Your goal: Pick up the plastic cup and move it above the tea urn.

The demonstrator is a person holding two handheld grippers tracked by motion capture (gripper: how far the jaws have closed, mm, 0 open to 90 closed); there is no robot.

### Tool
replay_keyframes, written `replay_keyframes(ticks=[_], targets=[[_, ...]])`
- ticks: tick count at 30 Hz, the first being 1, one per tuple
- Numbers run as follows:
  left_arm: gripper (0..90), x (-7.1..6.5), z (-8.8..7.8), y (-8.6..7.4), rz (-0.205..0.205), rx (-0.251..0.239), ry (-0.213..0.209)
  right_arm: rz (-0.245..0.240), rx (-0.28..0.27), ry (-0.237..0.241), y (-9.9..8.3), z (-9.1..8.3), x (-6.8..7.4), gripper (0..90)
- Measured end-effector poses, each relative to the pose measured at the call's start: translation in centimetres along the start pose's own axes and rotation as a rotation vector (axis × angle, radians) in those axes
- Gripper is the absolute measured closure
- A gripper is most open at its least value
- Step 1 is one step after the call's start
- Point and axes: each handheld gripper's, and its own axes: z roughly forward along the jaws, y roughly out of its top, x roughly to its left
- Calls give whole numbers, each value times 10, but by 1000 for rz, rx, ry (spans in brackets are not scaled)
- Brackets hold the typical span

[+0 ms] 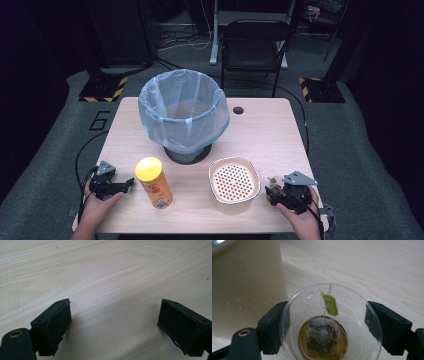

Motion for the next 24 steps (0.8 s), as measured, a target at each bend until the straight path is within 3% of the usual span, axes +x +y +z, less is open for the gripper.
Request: replay_keyframes(ticks=[2, 6, 15, 24], targets=[[112, 0, 0, 0, 0, 0, -1, 17, -6, -4, -1, 2, 1, 198], [112, 0, 0, 0, 0, 5, -2, -8, 6, -12, -3, 4, 1, 200], [112, 0, 0, 0, 0, 4, -4, -3, 18, -26, -5, 7, 2, 212], [112, 0, 0, 0, 0, 4, -4, -8, 25, -4, -6, 8, 1, 245]])
